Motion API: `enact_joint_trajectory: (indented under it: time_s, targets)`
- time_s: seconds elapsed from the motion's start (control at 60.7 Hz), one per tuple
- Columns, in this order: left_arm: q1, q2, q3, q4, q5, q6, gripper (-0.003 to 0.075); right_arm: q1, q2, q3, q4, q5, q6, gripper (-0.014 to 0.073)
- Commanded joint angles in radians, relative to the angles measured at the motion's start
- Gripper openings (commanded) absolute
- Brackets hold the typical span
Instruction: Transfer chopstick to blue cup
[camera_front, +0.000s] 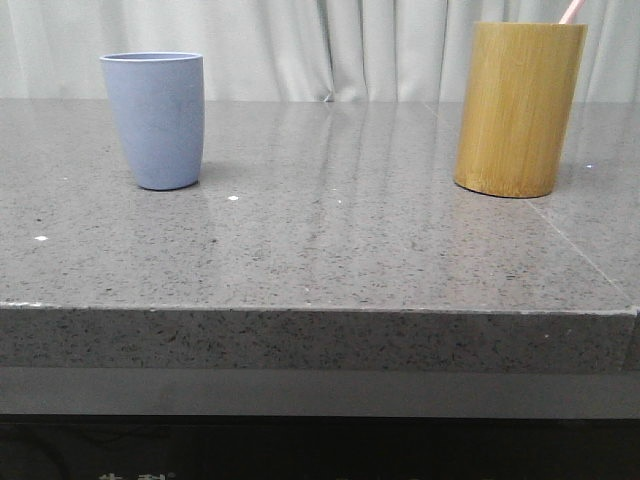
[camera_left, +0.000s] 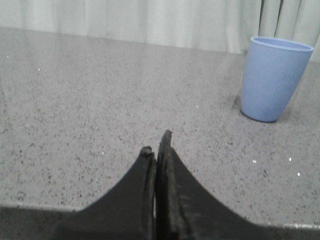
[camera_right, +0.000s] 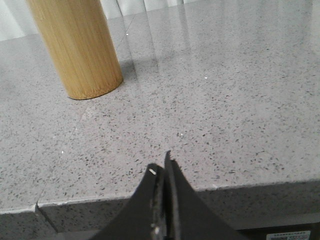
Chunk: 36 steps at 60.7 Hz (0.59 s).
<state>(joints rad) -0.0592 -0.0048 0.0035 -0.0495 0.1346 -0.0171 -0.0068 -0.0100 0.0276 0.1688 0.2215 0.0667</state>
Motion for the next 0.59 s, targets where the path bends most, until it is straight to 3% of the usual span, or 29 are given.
enact_joint_trajectory:
  time_s: [0.0, 0.115, 0.198, 0.429, 0.577]
  targets:
    - [0.001, -0.024, 0.003, -0.009, -0.117, -0.002, -0.0018, -0.007, -0.020, -0.004, 0.028, -0.110, -0.004, -0.0059]
    - [0.001, -0.024, -0.009, -0.009, -0.219, -0.003, -0.0018, -0.007, -0.020, -0.028, 0.037, -0.158, -0.004, -0.0059]
    - [0.001, -0.024, -0.049, -0.009, -0.219, -0.003, -0.0018, -0.007, -0.020, -0.072, 0.037, -0.157, -0.004, -0.0059]
    - [0.001, 0.042, -0.336, 0.041, 0.043, -0.003, -0.0018, -0.007, 0.047, -0.319, 0.037, -0.032, -0.004, -0.0059]
    - [0.001, 0.245, -0.514, 0.063, 0.190, -0.003, -0.0018, -0.007, 0.224, -0.484, 0.036, 0.054, -0.004, -0.0059]
